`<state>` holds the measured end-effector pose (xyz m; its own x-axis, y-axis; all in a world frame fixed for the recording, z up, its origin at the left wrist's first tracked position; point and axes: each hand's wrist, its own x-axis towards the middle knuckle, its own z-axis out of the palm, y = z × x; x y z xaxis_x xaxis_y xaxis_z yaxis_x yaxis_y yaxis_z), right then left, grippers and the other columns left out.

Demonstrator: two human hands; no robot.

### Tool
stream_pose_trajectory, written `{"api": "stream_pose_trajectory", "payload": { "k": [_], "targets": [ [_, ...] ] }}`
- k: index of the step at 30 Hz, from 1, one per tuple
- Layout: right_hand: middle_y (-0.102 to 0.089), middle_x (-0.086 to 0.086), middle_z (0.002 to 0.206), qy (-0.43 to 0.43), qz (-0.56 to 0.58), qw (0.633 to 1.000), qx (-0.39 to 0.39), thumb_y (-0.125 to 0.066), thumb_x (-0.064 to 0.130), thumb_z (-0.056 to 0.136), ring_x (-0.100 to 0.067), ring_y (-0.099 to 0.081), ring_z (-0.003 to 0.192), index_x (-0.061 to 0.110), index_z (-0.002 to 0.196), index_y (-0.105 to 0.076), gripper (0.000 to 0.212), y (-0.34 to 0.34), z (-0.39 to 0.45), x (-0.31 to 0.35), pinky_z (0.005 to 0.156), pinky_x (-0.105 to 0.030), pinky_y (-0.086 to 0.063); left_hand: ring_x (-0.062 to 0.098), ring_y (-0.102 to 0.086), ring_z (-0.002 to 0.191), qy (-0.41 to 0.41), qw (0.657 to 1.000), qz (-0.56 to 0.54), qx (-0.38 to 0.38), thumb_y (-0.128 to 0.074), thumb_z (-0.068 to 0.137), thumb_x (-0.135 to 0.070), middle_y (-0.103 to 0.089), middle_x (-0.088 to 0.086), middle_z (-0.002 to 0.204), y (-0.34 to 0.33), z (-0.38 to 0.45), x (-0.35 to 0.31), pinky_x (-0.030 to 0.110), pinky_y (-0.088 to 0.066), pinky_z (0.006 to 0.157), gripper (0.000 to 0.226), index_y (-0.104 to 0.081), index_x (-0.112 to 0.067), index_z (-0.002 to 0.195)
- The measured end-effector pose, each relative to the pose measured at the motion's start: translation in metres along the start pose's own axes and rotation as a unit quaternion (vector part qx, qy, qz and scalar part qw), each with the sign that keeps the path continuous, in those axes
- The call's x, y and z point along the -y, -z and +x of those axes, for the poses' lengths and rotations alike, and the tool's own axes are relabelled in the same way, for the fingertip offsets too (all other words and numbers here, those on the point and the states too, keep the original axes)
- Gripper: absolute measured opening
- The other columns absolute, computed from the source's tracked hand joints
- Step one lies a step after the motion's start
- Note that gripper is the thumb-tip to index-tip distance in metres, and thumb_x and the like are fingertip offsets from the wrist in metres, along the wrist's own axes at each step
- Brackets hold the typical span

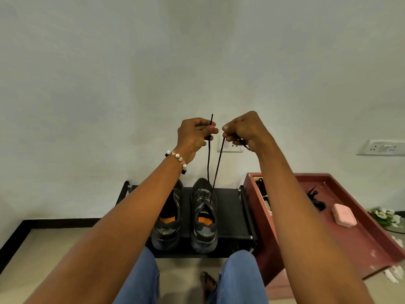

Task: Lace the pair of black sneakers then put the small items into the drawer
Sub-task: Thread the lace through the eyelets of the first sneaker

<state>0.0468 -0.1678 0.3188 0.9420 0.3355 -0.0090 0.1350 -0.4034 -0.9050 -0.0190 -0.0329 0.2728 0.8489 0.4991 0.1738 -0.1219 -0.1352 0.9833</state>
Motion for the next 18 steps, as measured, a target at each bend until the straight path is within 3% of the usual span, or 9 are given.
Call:
{"api": "stream_pose_trajectory", "payload": {
  "k": [7, 13, 18],
  "targets": [
    [-0.073, -0.012, 0.076, 0.007, 0.146, 0.988, 0.044, -0.069, 0.007, 0.088, -0.021, -0.072, 0.066, 0.0, 0.088, -0.071, 0.007, 0.018, -0.001, 0.026, 0.07, -0.034, -0.06, 0.018, -0.072, 0.077, 0.027, 0.997, -0.07, -0.002, -0.07, 0.088, -0.016, -0.074, 0.004, 0.092, -0.009, 0.006, -0.026, 0.024, -0.058, 0.064, 0.017, -0.072, -0.011, 0.104],
    [-0.073, -0.017, 0.104, 0.054, 0.182, 0.965, 0.181, -0.057, -0.006, 0.091, -0.028, -0.072, 0.097, -0.004, 0.113, -0.065, 0.023, 0.033, 0.004, 0.017, 0.085, -0.038, -0.058, 0.019, -0.072, 0.076, 0.031, 0.996, -0.085, -0.009, -0.068, 0.089, -0.011, -0.073, 0.008, 0.095, -0.008, 0.012, -0.032, 0.026, -0.059, 0.068, 0.018, -0.072, -0.007, 0.107],
    [-0.075, -0.014, 0.098, 0.08, 0.202, 0.963, 0.163, -0.063, -0.019, 0.079, -0.029, -0.072, 0.095, -0.001, 0.108, -0.067, 0.035, 0.031, 0.012, 0.01, 0.089, -0.042, -0.057, 0.016, -0.072, 0.082, -0.003, 0.998, -0.061, -0.008, -0.069, 0.088, -0.011, -0.074, 0.005, 0.091, -0.012, 0.02, -0.042, 0.022, -0.057, 0.065, 0.012, -0.073, -0.012, 0.099]
  ]
}}
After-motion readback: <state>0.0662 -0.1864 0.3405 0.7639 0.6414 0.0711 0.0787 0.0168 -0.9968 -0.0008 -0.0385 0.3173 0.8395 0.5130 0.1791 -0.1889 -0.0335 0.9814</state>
